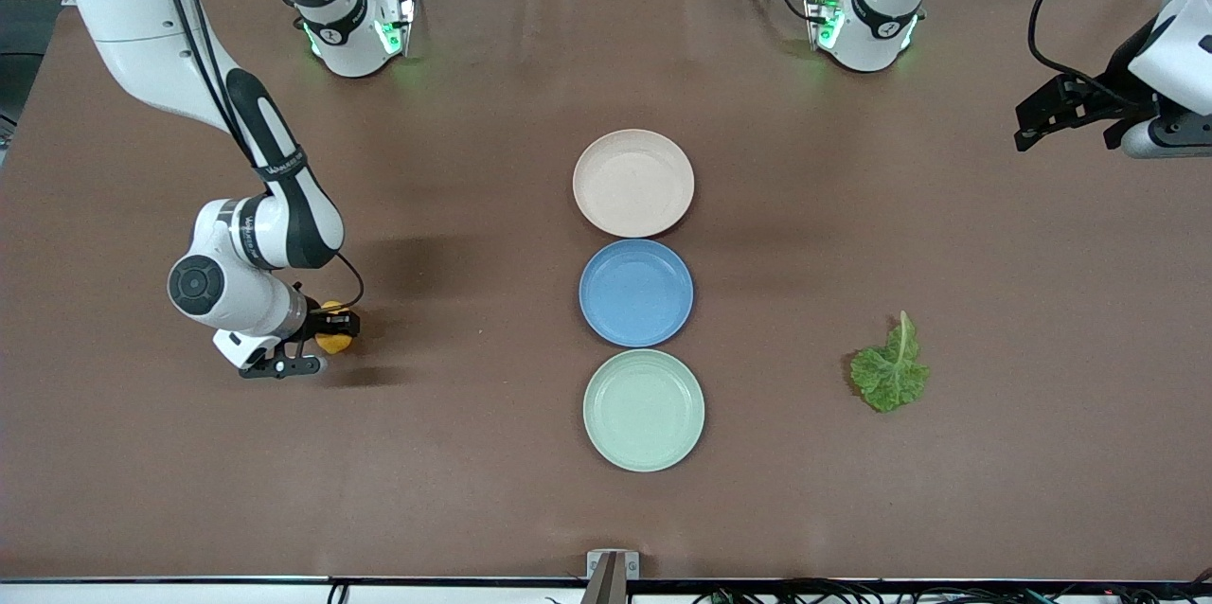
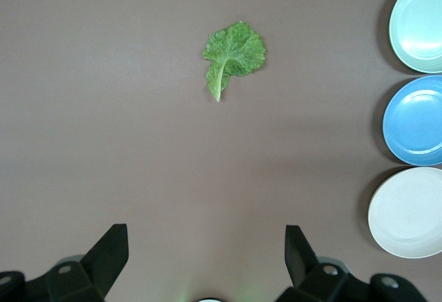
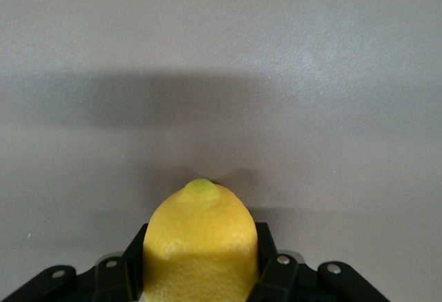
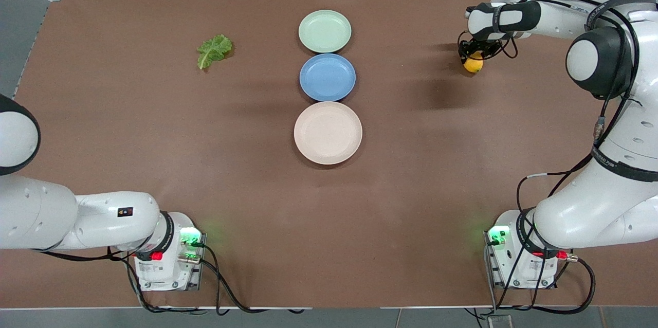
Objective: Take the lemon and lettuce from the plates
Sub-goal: 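Carry the lemon away from the plates with the right gripper and lower it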
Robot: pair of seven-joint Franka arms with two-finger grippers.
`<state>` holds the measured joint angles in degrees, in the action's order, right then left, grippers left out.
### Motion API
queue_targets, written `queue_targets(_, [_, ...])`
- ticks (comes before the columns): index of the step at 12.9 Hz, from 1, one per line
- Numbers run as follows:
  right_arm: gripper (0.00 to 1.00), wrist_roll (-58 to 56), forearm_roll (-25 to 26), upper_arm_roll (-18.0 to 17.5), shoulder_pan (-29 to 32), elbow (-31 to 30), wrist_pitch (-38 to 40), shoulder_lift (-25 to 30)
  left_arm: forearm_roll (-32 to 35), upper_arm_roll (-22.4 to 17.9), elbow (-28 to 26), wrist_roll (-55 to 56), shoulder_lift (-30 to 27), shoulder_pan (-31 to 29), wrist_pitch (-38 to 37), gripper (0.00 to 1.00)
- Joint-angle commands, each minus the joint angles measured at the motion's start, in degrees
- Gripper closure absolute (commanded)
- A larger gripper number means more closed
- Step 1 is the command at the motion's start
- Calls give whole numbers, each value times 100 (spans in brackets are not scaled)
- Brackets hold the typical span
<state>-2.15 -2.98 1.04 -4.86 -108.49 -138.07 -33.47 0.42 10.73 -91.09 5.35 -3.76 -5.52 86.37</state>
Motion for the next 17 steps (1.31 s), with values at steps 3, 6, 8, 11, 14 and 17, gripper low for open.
queue_targets(3, [93, -172, -71, -122, 91, -514, -19, 156, -95, -1, -76, 54, -125, -28, -32, 0])
queue_targets(6, [61, -172, -63, -113, 91, -498, 60, 183, -95, -1, -67, 45, -124, -28, -32, 0])
queue_targets(8, [0, -172, -63, -104, 99, -305, 165, 209, -95, -1, -76, 45, -125, -37, -32, 0])
queue_targets(11, [0, -180, -45, -69, 99, 519, 1190, 296, -95, -1, -67, 36, -116, -37, -32, 0])
queue_targets(14, [0, -241, 52, 176, 99, 1206, 2378, 603, -86, -1, -67, 28, -107, -37, -32, 0])
queue_targets(17, [0, -541, 139, 501, 91, 1690, 3292, 999, -86, -1, -50, 10, -89, -46, -15, 0])
